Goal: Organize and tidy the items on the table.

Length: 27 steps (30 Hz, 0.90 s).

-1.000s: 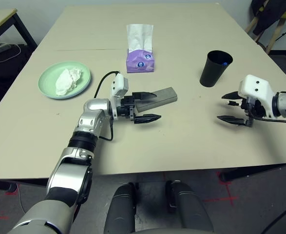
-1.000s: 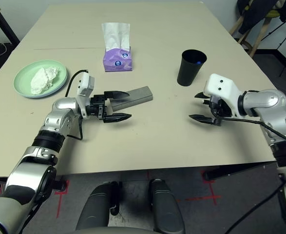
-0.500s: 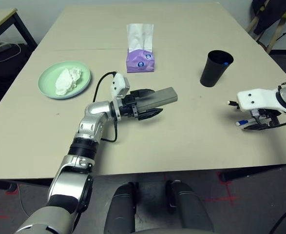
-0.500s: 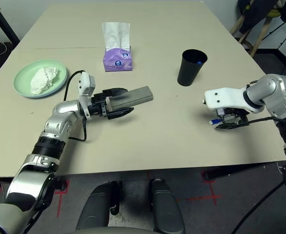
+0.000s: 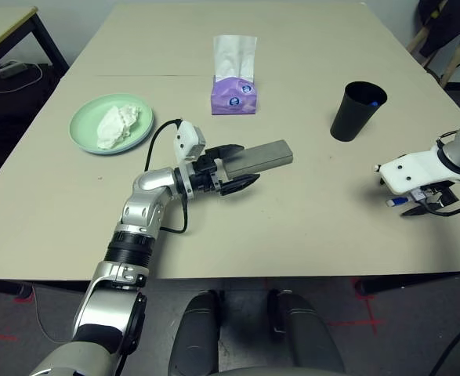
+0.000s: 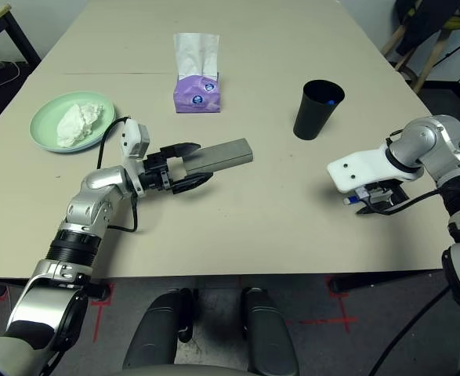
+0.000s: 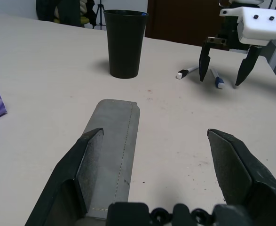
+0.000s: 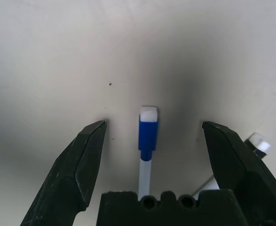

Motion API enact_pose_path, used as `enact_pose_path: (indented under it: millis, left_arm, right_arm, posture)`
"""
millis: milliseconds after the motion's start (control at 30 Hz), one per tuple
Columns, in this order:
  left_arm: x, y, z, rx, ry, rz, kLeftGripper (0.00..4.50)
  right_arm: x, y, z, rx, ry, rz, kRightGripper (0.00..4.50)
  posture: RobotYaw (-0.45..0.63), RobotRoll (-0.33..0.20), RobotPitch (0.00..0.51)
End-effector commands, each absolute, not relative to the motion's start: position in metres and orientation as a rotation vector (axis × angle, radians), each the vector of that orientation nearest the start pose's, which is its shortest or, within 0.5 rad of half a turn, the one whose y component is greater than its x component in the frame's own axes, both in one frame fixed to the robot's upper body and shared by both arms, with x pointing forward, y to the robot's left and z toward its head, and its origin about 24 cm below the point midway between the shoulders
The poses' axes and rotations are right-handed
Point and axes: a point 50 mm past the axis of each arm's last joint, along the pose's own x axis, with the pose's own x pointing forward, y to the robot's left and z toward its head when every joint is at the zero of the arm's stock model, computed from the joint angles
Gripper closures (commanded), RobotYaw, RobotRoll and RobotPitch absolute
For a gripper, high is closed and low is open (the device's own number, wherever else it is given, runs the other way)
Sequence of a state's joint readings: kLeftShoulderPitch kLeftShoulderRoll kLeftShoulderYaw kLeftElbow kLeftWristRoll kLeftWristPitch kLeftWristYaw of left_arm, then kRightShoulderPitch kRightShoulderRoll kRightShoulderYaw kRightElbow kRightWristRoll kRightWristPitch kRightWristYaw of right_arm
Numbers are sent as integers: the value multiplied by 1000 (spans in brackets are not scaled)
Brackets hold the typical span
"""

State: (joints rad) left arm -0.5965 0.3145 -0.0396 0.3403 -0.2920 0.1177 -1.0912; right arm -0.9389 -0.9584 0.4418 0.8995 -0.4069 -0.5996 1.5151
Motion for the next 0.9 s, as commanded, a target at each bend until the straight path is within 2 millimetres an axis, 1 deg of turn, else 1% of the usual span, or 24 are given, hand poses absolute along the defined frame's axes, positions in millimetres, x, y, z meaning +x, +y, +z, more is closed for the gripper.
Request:
enact_pose_path:
  millis: [33, 200, 300, 567, 600, 633, 767, 833, 900]
  left_arm:
    - [325, 133, 131, 96, -80, -1183, 29]
    - [325, 133, 132, 101, -79, -1182, 29]
    - [326, 133, 132, 103, -81, -1182, 0]
    - [326, 133, 132, 112, -77, -1185, 0]
    - [326, 133, 133, 114, -75, -1190, 0]
    - [327, 133, 133, 116, -74, -1193, 0]
    - [330, 132, 135, 124, -72, -1197, 0]
    - [332, 132, 137, 127, -71, -1204, 0]
    - [333, 131, 137, 128, -68, -1210, 0]
  right_arm:
    - [319, -302, 163, -1451, 857, 1339, 0]
    - [319, -302, 161, -1472, 869, 1359, 0]
    - [319, -301, 160, -1467, 871, 1367, 604]
    - [321, -297, 164, -1456, 849, 1380, 3656]
    - [321, -296, 167, -1439, 841, 1378, 3998]
    - [321, -295, 170, -1424, 834, 1377, 4078]
    - [323, -290, 181, -1276, 799, 1348, 4078]
    - [324, -283, 187, -1155, 750, 1328, 4078]
    - [324, -275, 195, -1070, 710, 1325, 4078]
  posture:
    - [84, 0, 202]
    - [84, 0, 202]
    - [87, 0, 201]
    - [77, 0, 188]
    - [72, 0, 184]
    - [69, 0, 183]
    - [56, 0, 171]
    - [48, 0, 166]
    - [40, 0, 160]
